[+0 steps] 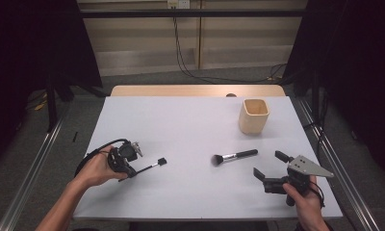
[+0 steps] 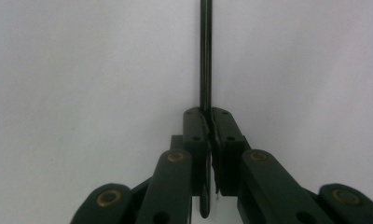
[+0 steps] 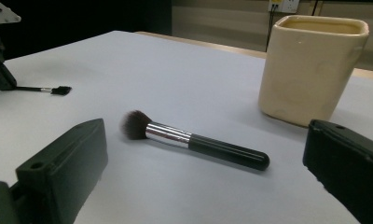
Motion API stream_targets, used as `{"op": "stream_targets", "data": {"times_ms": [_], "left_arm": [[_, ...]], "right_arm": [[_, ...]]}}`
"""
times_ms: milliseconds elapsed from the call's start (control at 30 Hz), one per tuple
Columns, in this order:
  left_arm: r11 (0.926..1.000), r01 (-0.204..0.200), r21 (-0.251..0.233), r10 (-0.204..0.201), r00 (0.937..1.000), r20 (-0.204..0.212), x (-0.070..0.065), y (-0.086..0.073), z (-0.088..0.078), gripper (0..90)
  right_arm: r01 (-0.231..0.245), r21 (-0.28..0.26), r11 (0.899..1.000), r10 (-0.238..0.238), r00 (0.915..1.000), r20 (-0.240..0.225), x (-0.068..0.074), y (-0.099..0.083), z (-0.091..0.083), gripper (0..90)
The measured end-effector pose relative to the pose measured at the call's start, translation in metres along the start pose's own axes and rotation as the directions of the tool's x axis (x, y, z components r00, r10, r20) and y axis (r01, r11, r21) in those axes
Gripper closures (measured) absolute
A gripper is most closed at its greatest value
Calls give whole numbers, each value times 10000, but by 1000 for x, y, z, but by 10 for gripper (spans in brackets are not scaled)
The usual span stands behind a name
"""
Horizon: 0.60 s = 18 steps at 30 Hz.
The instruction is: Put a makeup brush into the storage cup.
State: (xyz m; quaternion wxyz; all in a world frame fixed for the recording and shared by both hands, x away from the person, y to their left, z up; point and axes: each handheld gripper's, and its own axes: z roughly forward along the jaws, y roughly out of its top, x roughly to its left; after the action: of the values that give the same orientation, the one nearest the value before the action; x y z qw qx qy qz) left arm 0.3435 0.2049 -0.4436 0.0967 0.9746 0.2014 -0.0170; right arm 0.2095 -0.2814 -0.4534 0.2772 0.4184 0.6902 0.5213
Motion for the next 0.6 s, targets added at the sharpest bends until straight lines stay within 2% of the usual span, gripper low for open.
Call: {"op": "stream_targets", "data": {"times_ms": [267, 333, 400, 600], "left_arm": [[9996, 179, -237, -176, 9998, 114, 2, -3, -2, 859], [9983, 370, -441, -359, 9990, 255, 3, -5, -2, 860], [9980, 316, -541, -296, 9988, 380, 5, -8, -3, 860], [9917, 652, -1108, -601, 9970, 491, 7, -15, -4, 859]], "right_arm": [[-39, 24, 10000, 39, 10000, 8, -1, 0, 1, 0], [-48, 26, 10000, 48, 10000, 16, -1, 0, 1, 0], [-36, 22, 10000, 35, 10000, 20, -1, -1, 0, 0], [-39, 59, 10000, 39, 10000, 22, 0, -1, 1, 0]]}}
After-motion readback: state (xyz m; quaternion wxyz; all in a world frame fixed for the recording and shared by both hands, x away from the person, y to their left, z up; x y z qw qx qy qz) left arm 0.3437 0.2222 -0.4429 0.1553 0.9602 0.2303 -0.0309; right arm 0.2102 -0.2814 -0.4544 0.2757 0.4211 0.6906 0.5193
